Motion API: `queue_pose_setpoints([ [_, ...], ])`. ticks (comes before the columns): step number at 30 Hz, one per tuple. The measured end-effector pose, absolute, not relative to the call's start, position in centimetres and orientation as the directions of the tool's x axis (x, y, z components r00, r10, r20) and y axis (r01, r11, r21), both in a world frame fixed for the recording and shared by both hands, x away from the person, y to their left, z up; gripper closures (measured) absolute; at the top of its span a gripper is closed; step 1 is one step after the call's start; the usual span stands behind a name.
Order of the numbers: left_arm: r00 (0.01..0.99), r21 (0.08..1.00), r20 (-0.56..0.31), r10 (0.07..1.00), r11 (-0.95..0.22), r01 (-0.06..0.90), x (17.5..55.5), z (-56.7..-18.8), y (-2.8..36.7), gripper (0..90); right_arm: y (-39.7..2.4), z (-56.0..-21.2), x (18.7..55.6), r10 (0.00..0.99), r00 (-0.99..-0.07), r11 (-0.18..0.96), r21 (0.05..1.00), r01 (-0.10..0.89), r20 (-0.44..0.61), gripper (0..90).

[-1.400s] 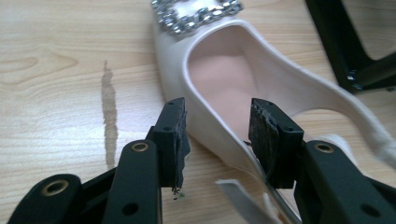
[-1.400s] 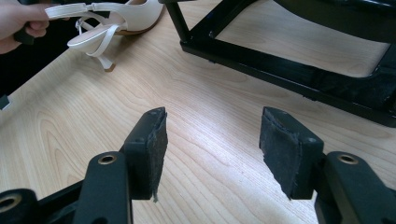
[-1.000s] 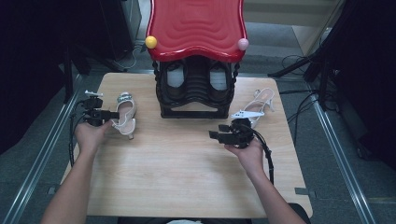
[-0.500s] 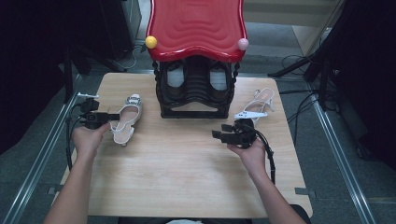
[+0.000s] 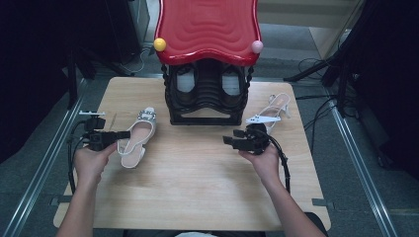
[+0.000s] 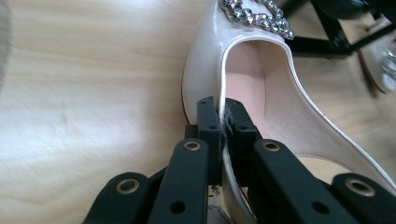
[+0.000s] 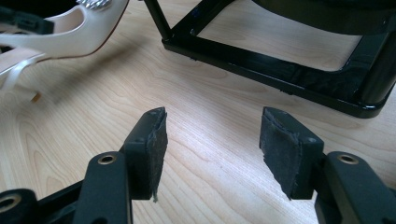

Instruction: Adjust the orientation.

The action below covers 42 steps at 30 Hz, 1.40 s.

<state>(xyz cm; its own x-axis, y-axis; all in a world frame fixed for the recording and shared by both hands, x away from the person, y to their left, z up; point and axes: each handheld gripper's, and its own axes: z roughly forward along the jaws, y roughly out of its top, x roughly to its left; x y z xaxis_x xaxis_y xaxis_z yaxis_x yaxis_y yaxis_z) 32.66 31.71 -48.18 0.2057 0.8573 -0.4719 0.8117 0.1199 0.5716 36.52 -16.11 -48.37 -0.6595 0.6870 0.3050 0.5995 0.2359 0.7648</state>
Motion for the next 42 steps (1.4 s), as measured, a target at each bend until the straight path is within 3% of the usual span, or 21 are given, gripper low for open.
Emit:
queue_pose_setpoints([
  [14,0.289,0.580,-0.467,0.836,0.043,0.814,29.9,-48.1,28.3,87.3,-14.8,-48.5,36.9,0.670,-0.685,0.265,0.771,0.579,0.284,42.9],
  [42,0.511,0.564,-0.463,0.724,-0.204,0.800,32.0,-49.5,16.8,86.7,-16.6,-48.4,34.4,0.715,-0.662,0.268,0.787,0.556,0.225,42.6],
])
